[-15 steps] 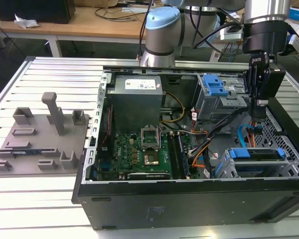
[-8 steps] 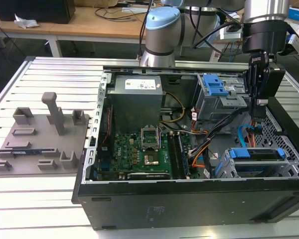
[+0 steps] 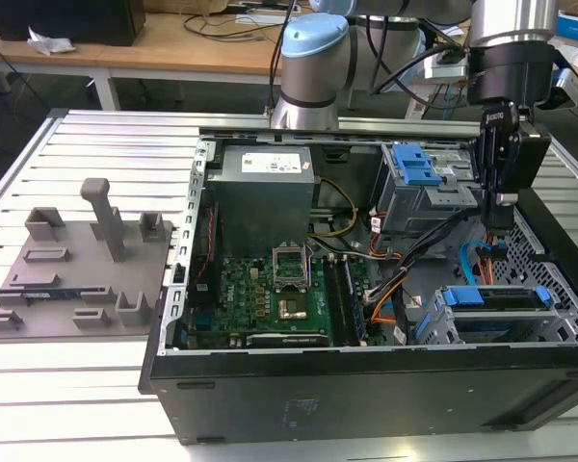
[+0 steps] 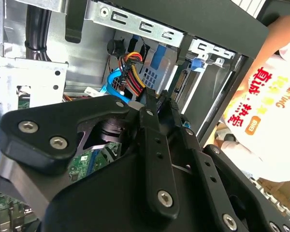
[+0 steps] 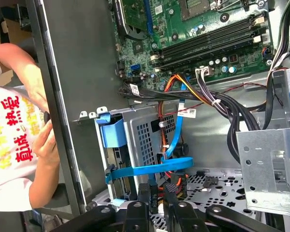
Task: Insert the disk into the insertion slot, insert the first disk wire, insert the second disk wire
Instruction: 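Insert the first disk wire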
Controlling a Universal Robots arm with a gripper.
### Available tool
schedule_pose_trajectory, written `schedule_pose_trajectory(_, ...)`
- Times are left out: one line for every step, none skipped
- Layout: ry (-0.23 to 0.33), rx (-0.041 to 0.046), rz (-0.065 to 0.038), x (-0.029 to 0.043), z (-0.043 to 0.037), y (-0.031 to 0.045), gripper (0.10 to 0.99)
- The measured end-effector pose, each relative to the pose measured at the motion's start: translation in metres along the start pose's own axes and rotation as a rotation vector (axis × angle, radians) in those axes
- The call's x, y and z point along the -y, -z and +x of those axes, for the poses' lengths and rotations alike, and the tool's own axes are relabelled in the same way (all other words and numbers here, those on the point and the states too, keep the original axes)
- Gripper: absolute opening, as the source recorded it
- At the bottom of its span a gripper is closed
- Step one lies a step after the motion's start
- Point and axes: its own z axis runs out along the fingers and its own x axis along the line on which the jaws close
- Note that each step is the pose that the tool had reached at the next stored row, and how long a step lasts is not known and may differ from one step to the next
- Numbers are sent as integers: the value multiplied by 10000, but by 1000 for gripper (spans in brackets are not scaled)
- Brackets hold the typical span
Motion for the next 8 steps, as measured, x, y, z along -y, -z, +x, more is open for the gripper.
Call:
schedule_pose_trajectory(0,-6,1,0,-1,-1,259)
schedule_pose_trajectory(1,-11,2,0,-1,-1,247)
schedule_pose_trajectory(1,-18,3,0,-1,-2,176)
schedule_pose_trajectory(1,-20,3,-1,-2,-2,165)
schedule_pose_trajectory(1,-19,4,-1,-2,-3,165)
schedule_pose_trajectory(1,-20,4,-1,-2,-3,165)
schedule_pose_trajectory(1,-19,4,-1,-3,-3,165)
schedule_pose_trajectory(1,-13,2,-1,-1,-6,165)
